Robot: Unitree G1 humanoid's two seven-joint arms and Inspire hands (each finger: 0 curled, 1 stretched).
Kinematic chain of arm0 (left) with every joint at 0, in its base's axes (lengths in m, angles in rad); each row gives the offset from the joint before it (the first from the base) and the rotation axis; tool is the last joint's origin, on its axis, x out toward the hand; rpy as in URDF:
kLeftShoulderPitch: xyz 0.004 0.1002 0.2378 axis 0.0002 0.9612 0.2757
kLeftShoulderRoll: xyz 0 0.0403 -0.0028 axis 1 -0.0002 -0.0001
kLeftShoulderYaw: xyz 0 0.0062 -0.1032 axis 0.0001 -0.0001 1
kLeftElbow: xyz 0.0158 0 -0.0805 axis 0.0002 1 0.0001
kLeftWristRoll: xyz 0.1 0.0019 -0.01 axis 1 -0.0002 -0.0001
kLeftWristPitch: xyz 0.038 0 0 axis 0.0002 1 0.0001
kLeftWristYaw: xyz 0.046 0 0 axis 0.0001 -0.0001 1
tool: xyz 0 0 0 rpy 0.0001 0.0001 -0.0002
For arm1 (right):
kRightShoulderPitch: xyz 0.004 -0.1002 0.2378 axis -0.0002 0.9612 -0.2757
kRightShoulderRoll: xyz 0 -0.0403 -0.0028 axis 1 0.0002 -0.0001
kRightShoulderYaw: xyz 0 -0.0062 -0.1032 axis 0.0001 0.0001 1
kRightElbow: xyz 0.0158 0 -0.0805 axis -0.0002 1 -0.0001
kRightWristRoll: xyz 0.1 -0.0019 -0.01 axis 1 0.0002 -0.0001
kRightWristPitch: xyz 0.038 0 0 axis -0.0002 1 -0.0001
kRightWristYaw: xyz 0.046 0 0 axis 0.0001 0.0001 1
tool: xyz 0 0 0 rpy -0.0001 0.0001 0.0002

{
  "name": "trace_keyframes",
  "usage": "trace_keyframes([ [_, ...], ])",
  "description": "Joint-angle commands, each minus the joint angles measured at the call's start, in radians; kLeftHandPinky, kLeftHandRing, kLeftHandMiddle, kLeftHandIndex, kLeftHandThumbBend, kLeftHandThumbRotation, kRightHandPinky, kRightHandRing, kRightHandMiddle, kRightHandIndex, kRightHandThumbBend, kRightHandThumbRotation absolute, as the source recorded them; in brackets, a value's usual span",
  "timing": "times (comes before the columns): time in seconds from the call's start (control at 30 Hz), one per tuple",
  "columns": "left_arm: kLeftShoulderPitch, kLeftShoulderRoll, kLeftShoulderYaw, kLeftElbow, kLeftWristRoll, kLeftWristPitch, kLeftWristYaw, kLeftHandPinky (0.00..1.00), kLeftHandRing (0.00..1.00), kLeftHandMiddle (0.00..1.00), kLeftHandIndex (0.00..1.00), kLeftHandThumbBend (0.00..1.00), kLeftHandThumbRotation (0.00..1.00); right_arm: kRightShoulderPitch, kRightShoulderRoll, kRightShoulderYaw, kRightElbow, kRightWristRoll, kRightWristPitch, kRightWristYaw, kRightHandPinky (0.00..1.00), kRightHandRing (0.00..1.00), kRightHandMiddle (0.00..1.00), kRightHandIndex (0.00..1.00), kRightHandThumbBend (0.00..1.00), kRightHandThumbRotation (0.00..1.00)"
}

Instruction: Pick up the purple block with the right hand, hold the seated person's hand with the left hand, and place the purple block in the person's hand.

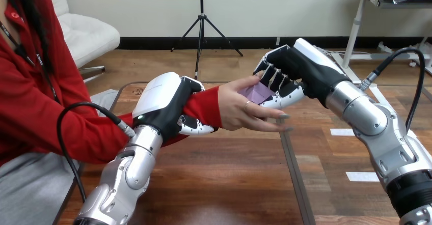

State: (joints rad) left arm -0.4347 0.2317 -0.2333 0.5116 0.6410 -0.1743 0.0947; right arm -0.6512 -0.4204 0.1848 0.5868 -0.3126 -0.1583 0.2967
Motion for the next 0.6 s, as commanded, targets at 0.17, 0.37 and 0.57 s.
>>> trace_keyframes([
  [0.17,-0.33,-0.085,0.006,-0.065,-0.048,-0.129,0.1,0.22,0.27,0.35,0.35,0.59,0.0,-0.066,0.026,-0.027,-0.192,0.036,-0.006,0.003,0.33,0.39,0.44,0.45,0.75,0.0],
  [0.37,-0.322,-0.079,0.006,-0.059,-0.049,-0.134,0.098,0.22,0.27,0.35,0.35,0.58,0.0,-0.06,0.02,-0.03,-0.197,0.039,-0.003,0.007,0.33,0.39,0.44,0.44,0.75,0.0],
  [0.57,-0.309,-0.073,0.009,-0.065,-0.057,-0.125,0.079,0.22,0.28,0.36,0.36,0.6,0.0,-0.052,0.013,-0.032,-0.21,0.035,0.015,0.011,0.34,0.4,0.44,0.45,0.76,0.0],
])
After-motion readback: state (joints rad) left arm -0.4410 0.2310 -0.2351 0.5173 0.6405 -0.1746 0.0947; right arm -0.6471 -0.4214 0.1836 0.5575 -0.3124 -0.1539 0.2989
